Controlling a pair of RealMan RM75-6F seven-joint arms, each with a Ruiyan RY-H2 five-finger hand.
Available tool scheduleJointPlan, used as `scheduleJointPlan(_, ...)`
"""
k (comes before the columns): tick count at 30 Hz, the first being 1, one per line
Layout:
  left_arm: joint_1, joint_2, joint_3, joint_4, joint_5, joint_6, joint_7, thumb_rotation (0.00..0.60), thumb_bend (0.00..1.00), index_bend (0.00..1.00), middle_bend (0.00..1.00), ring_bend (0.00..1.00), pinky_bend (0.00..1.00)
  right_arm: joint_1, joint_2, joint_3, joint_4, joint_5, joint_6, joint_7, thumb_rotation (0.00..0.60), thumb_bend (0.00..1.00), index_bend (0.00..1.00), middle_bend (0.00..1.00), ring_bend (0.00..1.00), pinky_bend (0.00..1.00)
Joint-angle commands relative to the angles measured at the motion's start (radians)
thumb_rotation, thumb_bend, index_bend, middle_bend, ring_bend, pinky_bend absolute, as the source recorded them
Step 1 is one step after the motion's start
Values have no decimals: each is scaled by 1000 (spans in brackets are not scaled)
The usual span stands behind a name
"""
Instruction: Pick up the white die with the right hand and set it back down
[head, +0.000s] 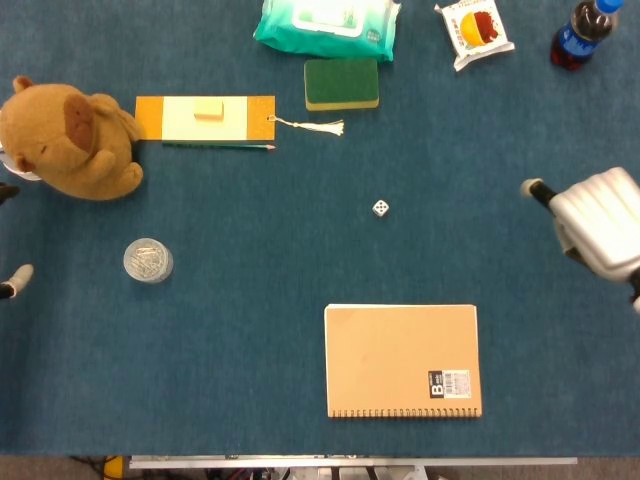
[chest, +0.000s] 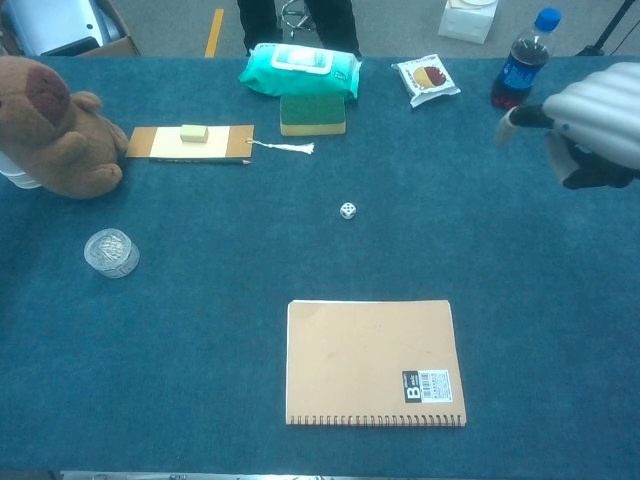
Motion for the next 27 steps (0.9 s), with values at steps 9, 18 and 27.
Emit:
scheduleJointPlan(9, -1, -4, 1, 12, -1, -3, -12, 600, 156, 207, 213, 169, 402, 98, -84, -19, 4, 93, 2, -65, 600, 1000, 284, 1000, 949, 1000)
scheduleJointPlan(18, -1, -4, 6, 20, 0, -8, -32, 600, 156, 207, 213, 169, 402, 165, -133, -34, 19, 158, 6, -79, 600, 1000, 283, 1000, 950, 1000)
scheduleJointPlan(27, -2, -1, 5, 13, 4, -4, -29, 600, 156, 207, 213, 169, 402, 222, -183, -55, 45, 199, 2, -89, 600, 1000, 283, 1000, 950, 1000)
